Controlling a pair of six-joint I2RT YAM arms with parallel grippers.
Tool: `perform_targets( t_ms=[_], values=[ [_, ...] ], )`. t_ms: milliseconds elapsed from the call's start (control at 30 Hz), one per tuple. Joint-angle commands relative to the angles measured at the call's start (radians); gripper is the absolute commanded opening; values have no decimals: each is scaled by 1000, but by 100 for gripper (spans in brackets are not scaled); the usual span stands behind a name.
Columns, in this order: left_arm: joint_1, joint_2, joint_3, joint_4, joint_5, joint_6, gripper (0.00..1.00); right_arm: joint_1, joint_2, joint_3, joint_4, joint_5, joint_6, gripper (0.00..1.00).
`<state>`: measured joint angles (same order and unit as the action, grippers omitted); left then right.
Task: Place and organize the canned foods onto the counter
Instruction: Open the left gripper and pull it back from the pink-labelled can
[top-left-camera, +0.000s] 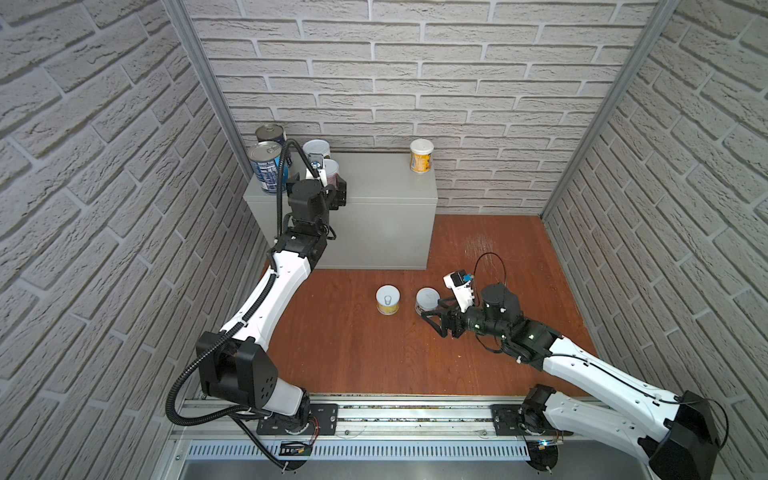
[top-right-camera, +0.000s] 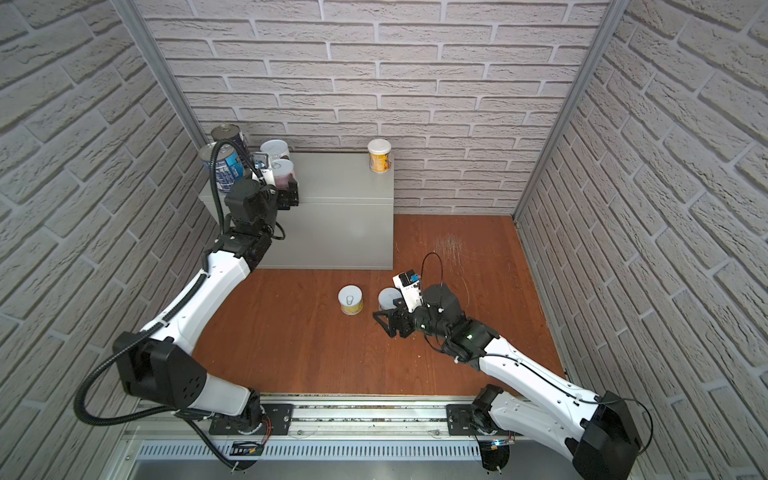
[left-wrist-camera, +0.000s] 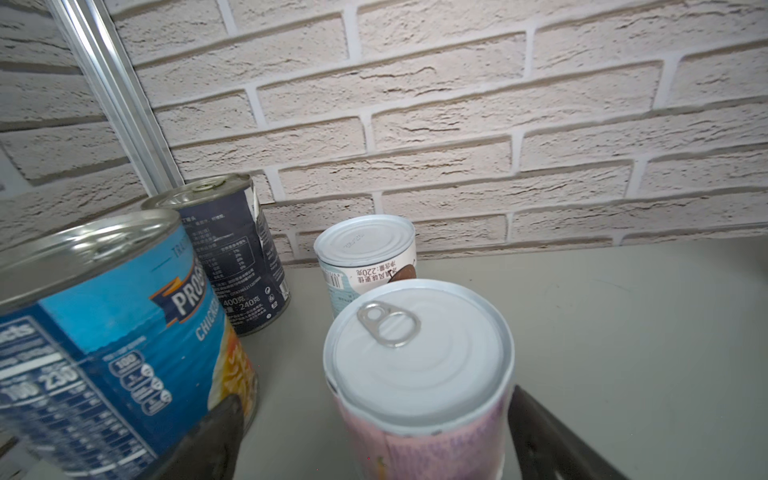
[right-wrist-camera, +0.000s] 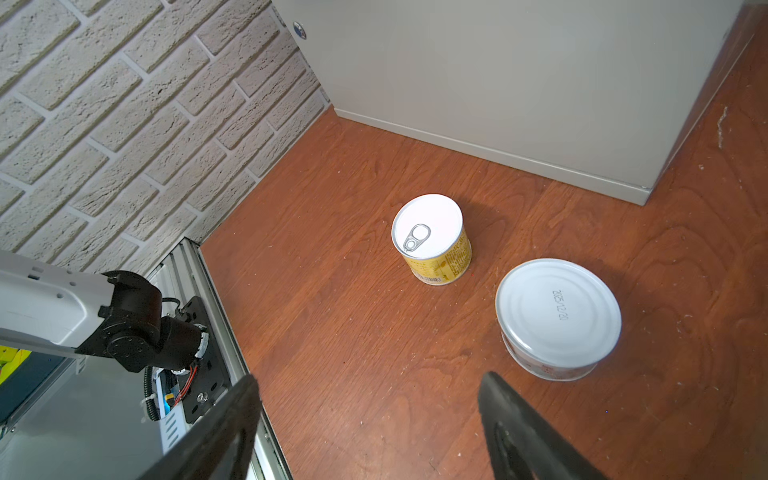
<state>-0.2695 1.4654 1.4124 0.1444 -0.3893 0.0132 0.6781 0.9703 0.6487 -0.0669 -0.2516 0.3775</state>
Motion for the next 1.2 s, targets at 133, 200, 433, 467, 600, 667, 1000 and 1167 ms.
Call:
perform_targets(
  t_ms=[133,200,433,467,600,667,1000,1167],
  values=[
    [-42,-101,-86,50,-75,3,98,7,-19,21,-24,18,-3,83],
    [-47,-124,-123,76,-76,-5,98,6,-19,26,-39,25,-6,83],
    [-59,-208,-232,57,-95,-48,98,7,-27,32,-70,48,-11,83],
    [-61,-222,-256,61,-97,-59,98,7,-26,35,-74,52,-12,83],
    [-64,-265,-352,112,-97,-66,98,6,-22,42,-79,71,-10,83],
    [-66,-273,-362,83,-101,-73,98,7,-26,41,-73,97,1,83],
    [-121,-386,-509,70,-179,-75,98,8,-28,62,-137,218,25,82],
    [-149,-471,-606,84,-207,-80,98,14,-49,71,-133,230,37,82]
  ],
)
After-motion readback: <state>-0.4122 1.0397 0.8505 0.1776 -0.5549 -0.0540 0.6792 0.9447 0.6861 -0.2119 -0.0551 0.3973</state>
